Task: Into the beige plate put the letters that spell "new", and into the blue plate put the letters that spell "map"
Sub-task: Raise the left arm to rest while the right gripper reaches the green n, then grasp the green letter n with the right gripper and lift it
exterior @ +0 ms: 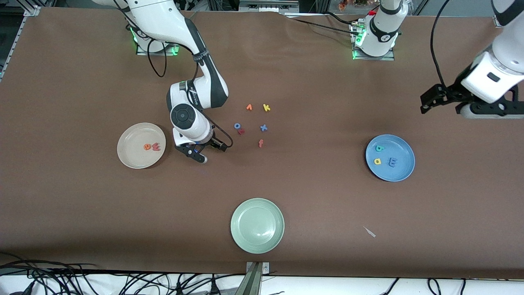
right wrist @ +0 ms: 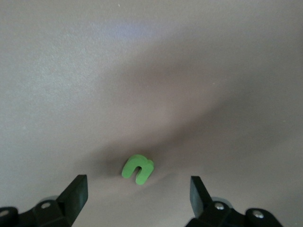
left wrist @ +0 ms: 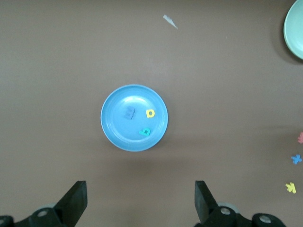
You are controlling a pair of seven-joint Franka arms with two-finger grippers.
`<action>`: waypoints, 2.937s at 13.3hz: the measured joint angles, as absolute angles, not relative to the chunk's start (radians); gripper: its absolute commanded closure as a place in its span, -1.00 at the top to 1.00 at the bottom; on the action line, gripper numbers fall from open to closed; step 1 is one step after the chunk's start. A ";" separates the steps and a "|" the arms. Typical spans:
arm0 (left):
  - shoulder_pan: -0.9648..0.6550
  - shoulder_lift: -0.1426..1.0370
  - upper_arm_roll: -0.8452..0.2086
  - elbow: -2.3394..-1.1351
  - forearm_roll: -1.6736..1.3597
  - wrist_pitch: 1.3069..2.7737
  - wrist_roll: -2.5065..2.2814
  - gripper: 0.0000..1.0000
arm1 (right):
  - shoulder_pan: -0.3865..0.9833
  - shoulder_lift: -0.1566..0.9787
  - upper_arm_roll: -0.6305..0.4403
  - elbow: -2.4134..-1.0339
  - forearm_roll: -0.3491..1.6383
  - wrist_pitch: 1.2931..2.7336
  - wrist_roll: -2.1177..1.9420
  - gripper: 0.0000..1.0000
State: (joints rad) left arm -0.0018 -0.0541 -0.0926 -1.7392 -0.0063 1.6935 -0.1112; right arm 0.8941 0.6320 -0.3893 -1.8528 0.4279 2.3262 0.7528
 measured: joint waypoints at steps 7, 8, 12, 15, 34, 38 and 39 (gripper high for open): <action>-0.001 -0.081 -0.070 -1.743 -0.006 1.656 -0.111 1.00 | 0.894 0.637 -0.377 -1.857 0.428 2.349 0.754 0.39; 0.003 -0.078 -0.066 -1.742 -0.006 1.627 -0.111 1.00 | 0.894 0.639 -0.376 -1.858 0.428 2.351 0.754 0.38; 0.017 -0.036 -0.061 -1.695 -0.006 1.600 -0.111 1.00 | 0.893 0.646 -0.376 -1.859 0.428 2.361 0.754 0.27; 0.017 -0.007 -0.061 -1.665 -0.006 1.594 -0.111 1.00 | 0.893 0.651 -0.376 -1.859 0.428 2.363 0.754 0.13; 0.016 -0.003 -0.066 -1.633 -0.006 1.531 -0.110 1.00 | 0.893 0.654 -0.372 -1.851 0.453 2.342 0.754 -0.53; 0.016 -0.003 -0.066 -1.624 -0.006 1.525 -0.110 1.00 | 0.893 0.650 -0.372 -1.831 0.453 2.293 0.745 0.21; 0.016 -0.003 -0.066 -1.623 -0.006 1.525 -0.110 1.00 | 0.893 0.648 -0.374 -1.828 0.453 2.284 0.726 0.34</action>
State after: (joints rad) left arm 0.0165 -0.0028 -0.0657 -1.6234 -0.0063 1.5248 -0.1097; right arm 0.8926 0.6481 -0.3741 -1.8277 0.4528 2.2845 0.7257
